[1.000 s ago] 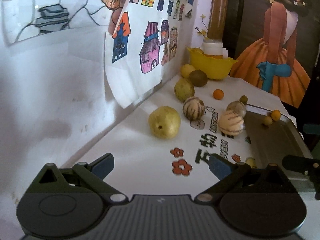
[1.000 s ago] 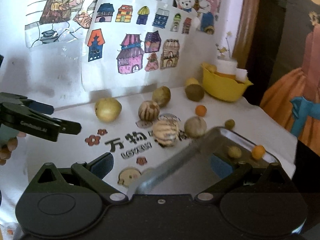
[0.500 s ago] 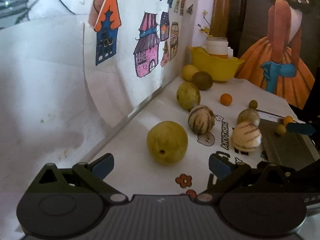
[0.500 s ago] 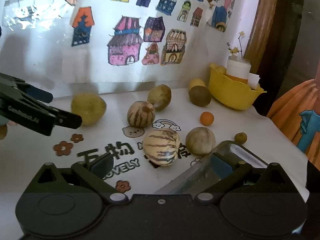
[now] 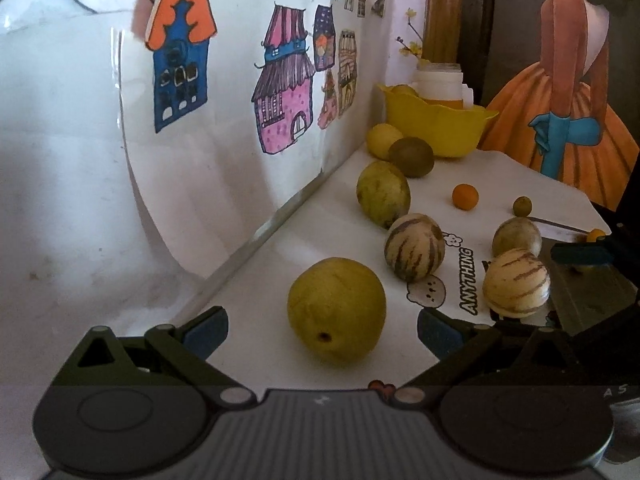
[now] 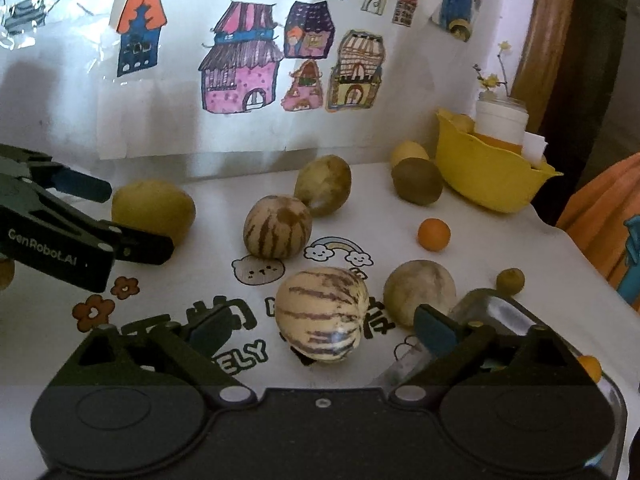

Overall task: Organize fruits
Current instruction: 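Close the left tool on the large yellow pear while the right tool grasps the striped pepino melon, then carry the pear in the left tool over the tray while the right tool carries the pepino there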

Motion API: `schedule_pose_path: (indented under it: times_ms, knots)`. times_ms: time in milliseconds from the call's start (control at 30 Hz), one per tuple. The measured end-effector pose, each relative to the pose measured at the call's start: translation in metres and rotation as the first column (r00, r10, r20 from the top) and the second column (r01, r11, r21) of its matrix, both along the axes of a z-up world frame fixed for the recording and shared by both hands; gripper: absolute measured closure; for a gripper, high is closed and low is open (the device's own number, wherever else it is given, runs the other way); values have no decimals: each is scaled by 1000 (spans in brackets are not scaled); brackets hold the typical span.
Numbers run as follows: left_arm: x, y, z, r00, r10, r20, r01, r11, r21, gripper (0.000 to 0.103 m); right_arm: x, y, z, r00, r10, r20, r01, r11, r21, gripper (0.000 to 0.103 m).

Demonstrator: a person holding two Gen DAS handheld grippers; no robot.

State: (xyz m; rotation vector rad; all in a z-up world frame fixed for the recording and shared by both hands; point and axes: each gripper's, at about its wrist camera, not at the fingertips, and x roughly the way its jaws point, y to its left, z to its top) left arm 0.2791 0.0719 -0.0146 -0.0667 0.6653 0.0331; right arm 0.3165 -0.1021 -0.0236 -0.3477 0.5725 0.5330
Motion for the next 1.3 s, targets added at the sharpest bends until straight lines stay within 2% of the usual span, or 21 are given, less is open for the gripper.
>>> schedule_pose_path:
  times_ms: [167,300,600,733,1067,1167,1300]
  knots:
    - [2,1,0,1000,-12,8,13,1000,-19,2,5,6,-2,1000,15,-17,-15,1000,-12,18]
    - [4,-1,1,999,-29,13,29,999,-30,8,8,7,-3,1000,15,-19,-16,1000,-15,24]
    - [8,-6,1,998,-59,11,60,996,-60,21,14,7,-5,999,9,-45,-9,1000,6,31]
    - [10,-6,0,999,-53,13,54,997,-58,23,17,7,-5,998,1,-57,-1,1000,13,36]
    - [15,-5,-2,1000,-28,-7,28,999,-31,39,20,8,-8,998,-16,-63,17,1000,19,47]
    - [17,-4,-4,1000,-21,-18,21,1000,-22,45,20,8,-8,998,-16,-63,18,1000,19,47]
    - [18,-4,-6,1000,-15,-22,15,1000,-14,45,21,8,-7,998,-18,-65,20,999,25,48]
